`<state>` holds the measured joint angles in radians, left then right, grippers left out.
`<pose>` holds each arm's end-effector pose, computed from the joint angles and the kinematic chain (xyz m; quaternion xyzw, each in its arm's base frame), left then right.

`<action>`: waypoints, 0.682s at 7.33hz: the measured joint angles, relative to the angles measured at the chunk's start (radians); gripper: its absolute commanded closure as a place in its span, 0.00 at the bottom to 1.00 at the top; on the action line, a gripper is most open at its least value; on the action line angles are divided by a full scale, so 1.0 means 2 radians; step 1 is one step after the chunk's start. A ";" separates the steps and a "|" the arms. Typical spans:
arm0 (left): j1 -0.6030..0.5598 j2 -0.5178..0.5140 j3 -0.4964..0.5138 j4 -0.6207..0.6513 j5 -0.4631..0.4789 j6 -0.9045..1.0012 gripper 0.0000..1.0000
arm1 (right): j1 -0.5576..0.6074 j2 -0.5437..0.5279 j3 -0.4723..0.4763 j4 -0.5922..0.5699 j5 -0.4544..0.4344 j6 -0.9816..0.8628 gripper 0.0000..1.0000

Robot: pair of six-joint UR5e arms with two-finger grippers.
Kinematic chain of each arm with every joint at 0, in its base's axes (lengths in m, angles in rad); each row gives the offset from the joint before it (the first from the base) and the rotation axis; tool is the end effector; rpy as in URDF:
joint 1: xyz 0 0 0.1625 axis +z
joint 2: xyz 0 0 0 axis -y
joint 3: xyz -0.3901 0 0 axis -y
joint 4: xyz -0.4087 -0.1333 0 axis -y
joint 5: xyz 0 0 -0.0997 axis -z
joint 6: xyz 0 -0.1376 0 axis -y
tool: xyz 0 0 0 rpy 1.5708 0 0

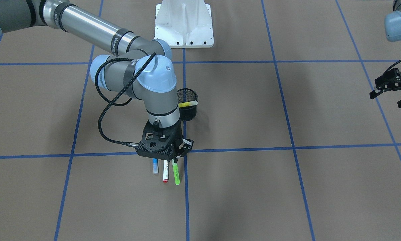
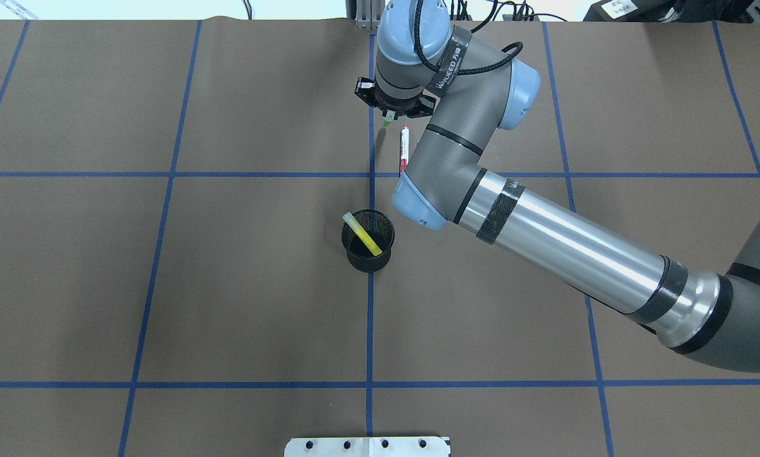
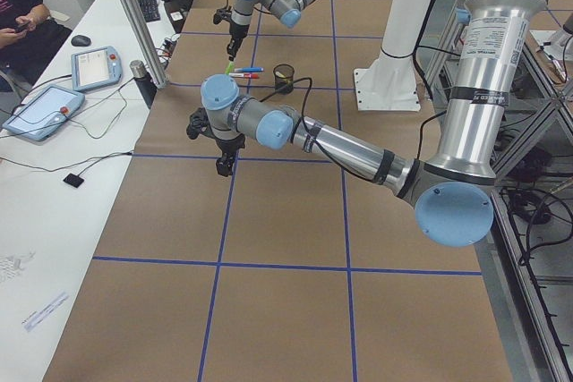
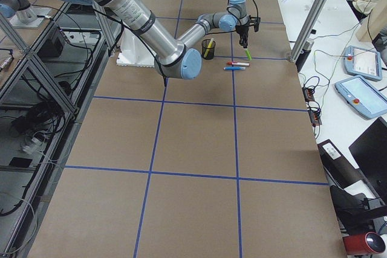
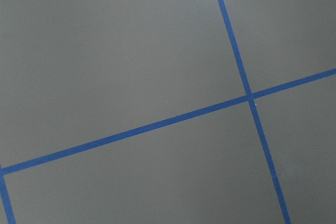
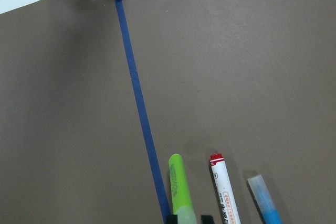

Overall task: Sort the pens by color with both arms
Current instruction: 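Lower the green highlighter beside the red-capped marker and open the right gripper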

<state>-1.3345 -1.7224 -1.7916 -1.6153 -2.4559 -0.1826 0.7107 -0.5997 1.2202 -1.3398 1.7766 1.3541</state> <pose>0.1065 -0.5566 0.4387 0.0958 0.4487 0.1123 0.8814 -0.5540 -0.6157 0.1588 0.1001 -0.4093 0.1804 0.8888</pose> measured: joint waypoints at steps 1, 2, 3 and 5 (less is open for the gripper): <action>0.000 0.000 0.000 0.000 0.000 0.000 0.01 | 0.000 0.000 0.000 0.000 0.000 -0.001 0.56; 0.000 0.000 0.000 0.000 0.000 0.000 0.01 | 0.000 0.000 0.000 0.001 0.001 -0.002 0.49; 0.000 0.000 0.001 0.000 0.000 0.000 0.01 | 0.000 0.000 0.000 0.002 0.001 -0.005 0.31; 0.000 0.000 0.002 0.000 0.001 0.000 0.01 | 0.000 -0.003 0.003 0.005 0.003 -0.016 0.13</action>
<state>-1.3346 -1.7231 -1.7875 -1.6143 -2.4549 -0.1826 0.7105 -0.6067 1.2261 -1.3288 1.7833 1.3231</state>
